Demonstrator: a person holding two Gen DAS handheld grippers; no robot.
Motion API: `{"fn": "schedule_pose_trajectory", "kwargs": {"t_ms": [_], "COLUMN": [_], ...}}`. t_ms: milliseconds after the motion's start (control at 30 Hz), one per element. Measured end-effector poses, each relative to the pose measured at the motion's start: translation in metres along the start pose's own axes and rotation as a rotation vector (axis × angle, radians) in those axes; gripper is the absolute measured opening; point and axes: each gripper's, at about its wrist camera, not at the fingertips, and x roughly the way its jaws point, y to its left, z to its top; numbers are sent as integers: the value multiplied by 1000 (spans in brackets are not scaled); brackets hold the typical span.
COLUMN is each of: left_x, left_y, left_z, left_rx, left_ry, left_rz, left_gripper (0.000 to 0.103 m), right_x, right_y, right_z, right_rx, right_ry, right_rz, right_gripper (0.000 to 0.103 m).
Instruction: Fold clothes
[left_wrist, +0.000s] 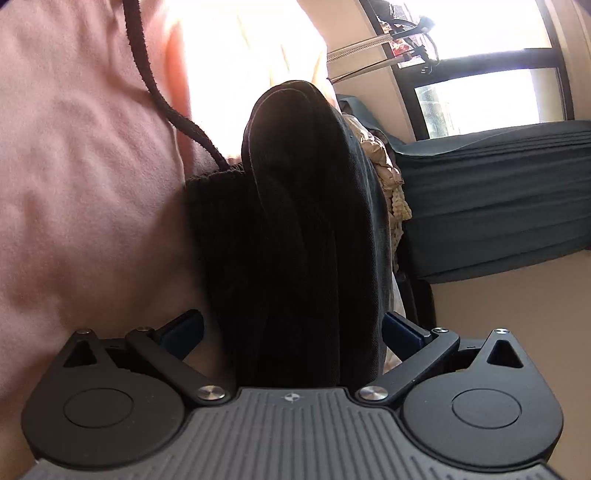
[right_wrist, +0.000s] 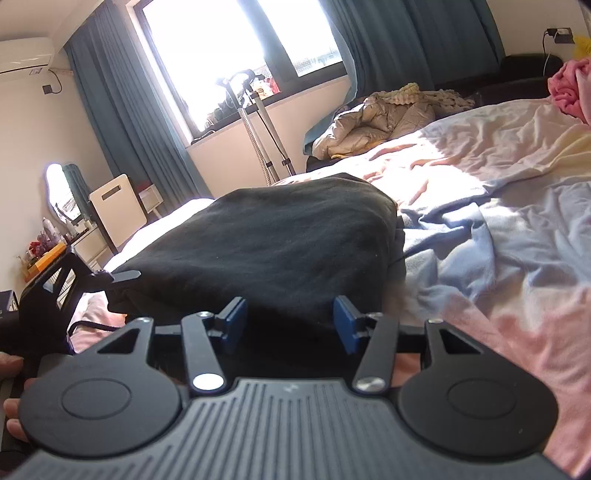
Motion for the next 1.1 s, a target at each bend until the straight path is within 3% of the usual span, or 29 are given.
{"fn": "schedule_pose_trajectory", "kwargs": {"t_ms": [200,300,667,767,933,1000,1100], "left_x": [5,12,38,41,34,36,50], "left_y": [11,11,-4,-14,-30,-37,-39], "left_z": [7,10,17,21,18,16,18], "left_rx": [-74,-63,19,28,67,112,125], "left_ry": [-52,-90,-102,-104,-86,-81,-81], "left_rz": [-55,-53,-5,-66,-242,-271,-223], "left_gripper": [103,103,103,103,102,102,102], "right_x": [4,5,1,3,24,37,53], "right_y": [-15,-20,-33,-44,-63,-69,-80], "right_z": [4,4,7,9,14,15,15], "right_rx": [113,151,224,287,363,380,458], "right_ry": [-11,-16,-48,-60,-17,20,43], "right_rz": [13,17,40,35,12,26,81], "right_gripper": [54,54,57,58,60,60,70]}}
